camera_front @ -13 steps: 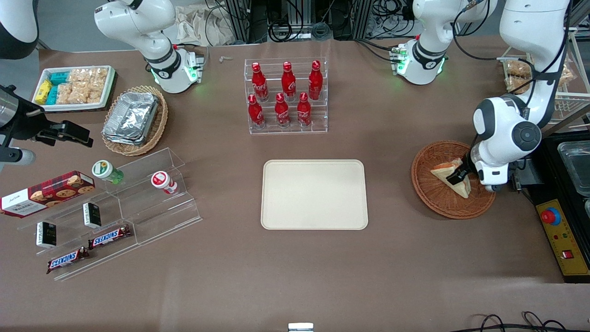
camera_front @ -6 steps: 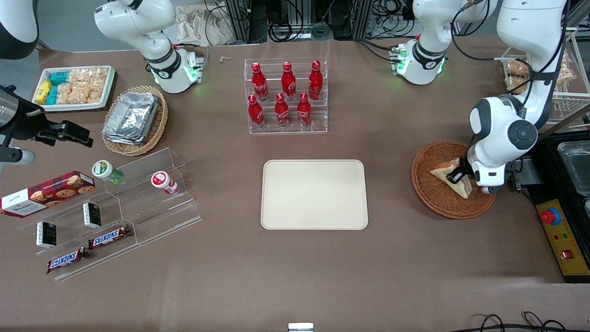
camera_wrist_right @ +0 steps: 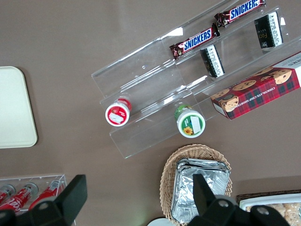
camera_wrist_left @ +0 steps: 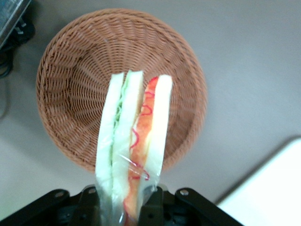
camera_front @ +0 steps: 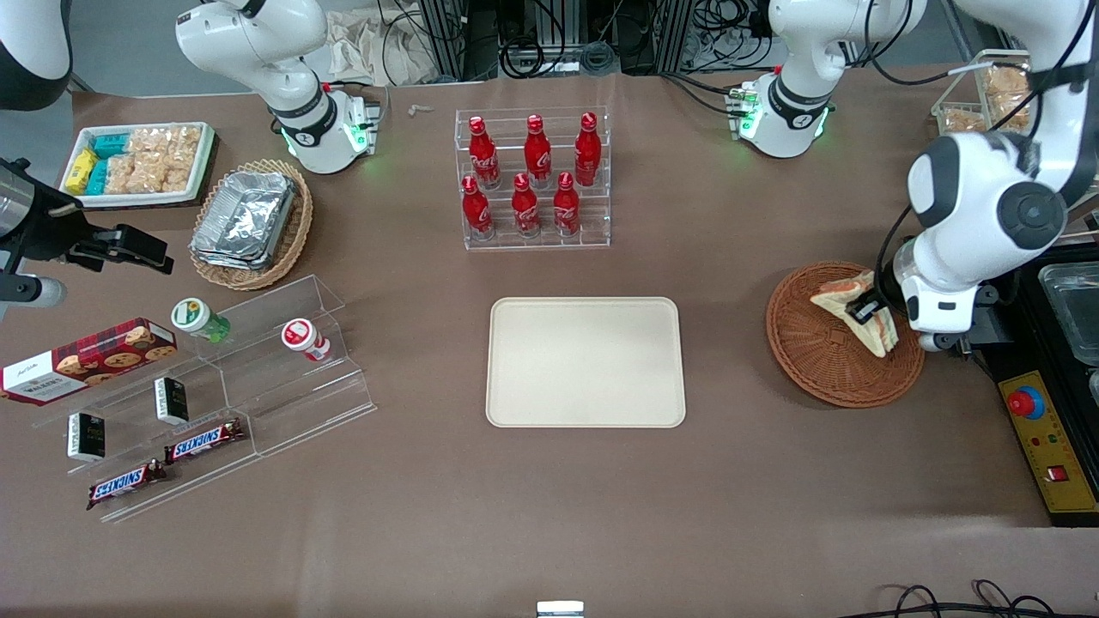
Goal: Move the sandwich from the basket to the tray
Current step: 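Lift the sandwich and carry it toward the cream tray, then lower the sandwich onto the tray and open the left gripper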
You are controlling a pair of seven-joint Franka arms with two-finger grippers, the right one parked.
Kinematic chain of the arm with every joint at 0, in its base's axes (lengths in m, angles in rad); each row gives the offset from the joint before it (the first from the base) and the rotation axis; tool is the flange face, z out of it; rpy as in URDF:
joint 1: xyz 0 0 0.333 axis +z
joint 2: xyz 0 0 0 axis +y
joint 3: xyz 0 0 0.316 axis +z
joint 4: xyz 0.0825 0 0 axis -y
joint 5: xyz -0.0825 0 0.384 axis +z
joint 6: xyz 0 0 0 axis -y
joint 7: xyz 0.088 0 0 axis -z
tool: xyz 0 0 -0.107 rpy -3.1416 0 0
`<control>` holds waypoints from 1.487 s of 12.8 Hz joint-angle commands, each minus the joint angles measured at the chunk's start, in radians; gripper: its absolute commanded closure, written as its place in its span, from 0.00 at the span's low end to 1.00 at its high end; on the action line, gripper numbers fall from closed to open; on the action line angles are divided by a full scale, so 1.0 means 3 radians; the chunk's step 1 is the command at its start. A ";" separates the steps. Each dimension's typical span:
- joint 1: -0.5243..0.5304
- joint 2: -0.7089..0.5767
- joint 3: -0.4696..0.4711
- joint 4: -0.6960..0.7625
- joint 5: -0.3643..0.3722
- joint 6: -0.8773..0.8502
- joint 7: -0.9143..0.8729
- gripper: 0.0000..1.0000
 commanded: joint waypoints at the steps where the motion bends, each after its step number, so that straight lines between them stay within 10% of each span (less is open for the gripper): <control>1: -0.0002 0.0037 -0.0198 0.0402 0.0040 -0.0429 0.0068 1.00; 9: -0.0098 0.0235 -0.1123 0.0561 0.0102 -0.0365 0.0519 1.00; 19: -0.0630 0.1466 -0.1165 0.0811 0.0587 0.0629 0.0222 1.00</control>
